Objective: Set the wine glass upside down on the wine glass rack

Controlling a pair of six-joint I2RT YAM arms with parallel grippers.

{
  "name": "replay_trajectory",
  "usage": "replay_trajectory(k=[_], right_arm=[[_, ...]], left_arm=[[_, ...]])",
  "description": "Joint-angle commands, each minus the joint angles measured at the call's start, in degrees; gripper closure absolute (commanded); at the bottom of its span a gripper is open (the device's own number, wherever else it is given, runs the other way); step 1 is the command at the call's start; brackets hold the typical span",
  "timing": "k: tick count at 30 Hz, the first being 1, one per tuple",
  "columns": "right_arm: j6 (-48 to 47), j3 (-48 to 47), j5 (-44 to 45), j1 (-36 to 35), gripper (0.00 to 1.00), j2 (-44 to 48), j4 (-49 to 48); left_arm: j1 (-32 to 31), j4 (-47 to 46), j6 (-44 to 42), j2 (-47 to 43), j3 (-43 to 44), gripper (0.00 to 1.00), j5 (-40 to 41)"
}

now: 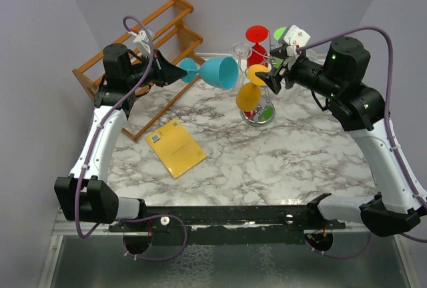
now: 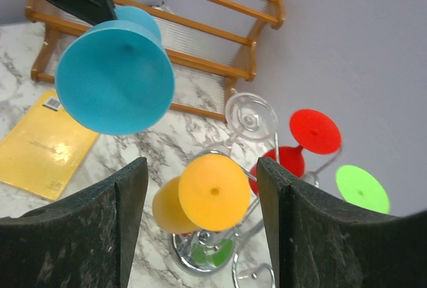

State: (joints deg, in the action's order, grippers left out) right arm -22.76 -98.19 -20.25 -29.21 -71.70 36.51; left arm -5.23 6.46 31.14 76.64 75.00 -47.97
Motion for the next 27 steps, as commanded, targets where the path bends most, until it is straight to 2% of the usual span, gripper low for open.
replay_trajectory(k=[1,7,16,21,27], right_arm=[[-1.69,1.33,1.11,3.54,0.32,3.5,0.31],[-1.37,4.08,6.59,7.49,0.29,5.92,-1.18],[1.15,5.2,7.31,11.82,0.26,6.06,-2.32],[2.28,5.36,6.72,14.08,0.25,6.0,-2.67],[3.09,6.28,5.15,17.21,0.25,6.08,-2.89]], left_arm=[[-0.14,8.44,-12.76,-2.72,5.93,1.0,8.99],[-7.0,22.9,-34.84,-2.85,13.63,1.0,18.2],[-16.56,42.87,-60.21,-0.32,22.98,1.0,17.7],[-21.31,51.07,-70.32,2.19,27.92,1.0,18.13],[-27.43,54.25,-75.11,5.69,33.76,1.0,23.37]])
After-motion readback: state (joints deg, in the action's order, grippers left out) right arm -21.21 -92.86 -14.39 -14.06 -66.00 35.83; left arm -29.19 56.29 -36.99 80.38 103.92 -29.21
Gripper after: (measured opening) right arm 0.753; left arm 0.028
